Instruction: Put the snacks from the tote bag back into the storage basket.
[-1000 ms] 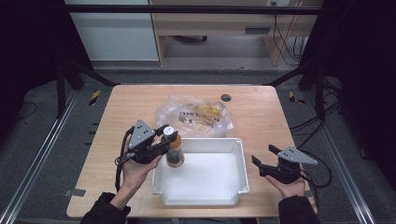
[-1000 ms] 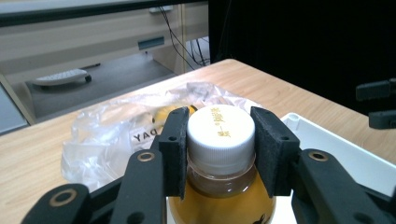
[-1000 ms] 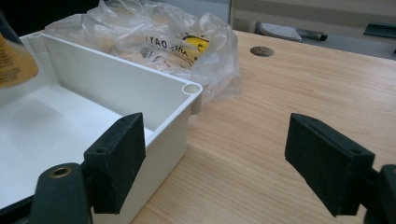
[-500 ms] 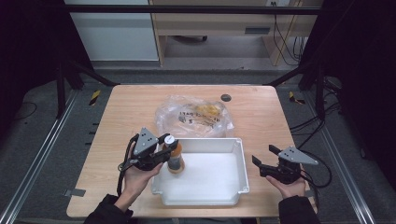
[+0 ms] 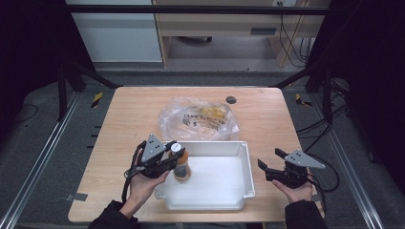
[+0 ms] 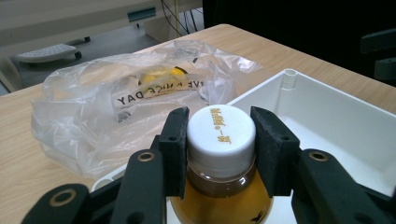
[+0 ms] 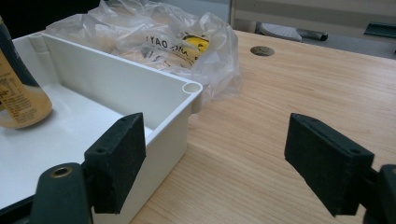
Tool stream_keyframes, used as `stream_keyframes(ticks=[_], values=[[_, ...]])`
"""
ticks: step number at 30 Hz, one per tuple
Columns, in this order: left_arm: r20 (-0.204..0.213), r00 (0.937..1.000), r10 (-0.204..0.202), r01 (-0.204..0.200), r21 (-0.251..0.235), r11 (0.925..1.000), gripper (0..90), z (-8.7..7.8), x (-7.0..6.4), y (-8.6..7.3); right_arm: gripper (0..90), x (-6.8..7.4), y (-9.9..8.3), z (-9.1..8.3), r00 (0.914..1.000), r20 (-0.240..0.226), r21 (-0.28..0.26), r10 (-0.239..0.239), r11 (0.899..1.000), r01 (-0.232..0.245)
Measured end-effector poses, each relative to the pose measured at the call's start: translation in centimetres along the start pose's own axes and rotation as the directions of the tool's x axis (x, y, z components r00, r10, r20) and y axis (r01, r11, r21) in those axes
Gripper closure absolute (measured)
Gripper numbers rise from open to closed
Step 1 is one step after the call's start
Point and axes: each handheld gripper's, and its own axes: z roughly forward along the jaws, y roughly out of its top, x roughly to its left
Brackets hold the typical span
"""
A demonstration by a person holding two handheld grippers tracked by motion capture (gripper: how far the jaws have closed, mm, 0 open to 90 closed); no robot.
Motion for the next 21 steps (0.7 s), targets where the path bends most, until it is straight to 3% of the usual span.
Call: stream_keyframes(ticks=[9,17,21], values=[[0.007,0.9999,0.01,-0.01,0.008,0.9999,58.9,0.3,-0.5,-0.3,20.6,0.0,0.0,0.0,1.0,-0.002,0.003,0.001,1.0,-0.001],[-0.009,0.9996,0.025,-0.026,-0.022,0.9994,58.7,0.4,-1.5,-0.9,20.6,0.1,-0.1,0.0,1.0,0.0,0.004,0.002,1.0,-0.002],[-0.01,0.9999,0.014,-0.014,-0.037,0.9992,58.6,0.3,-1.5,-1.2,20.6,0.0,-0.1,0.0,1.0,0.002,0.004,0.003,1.0,-0.003]])
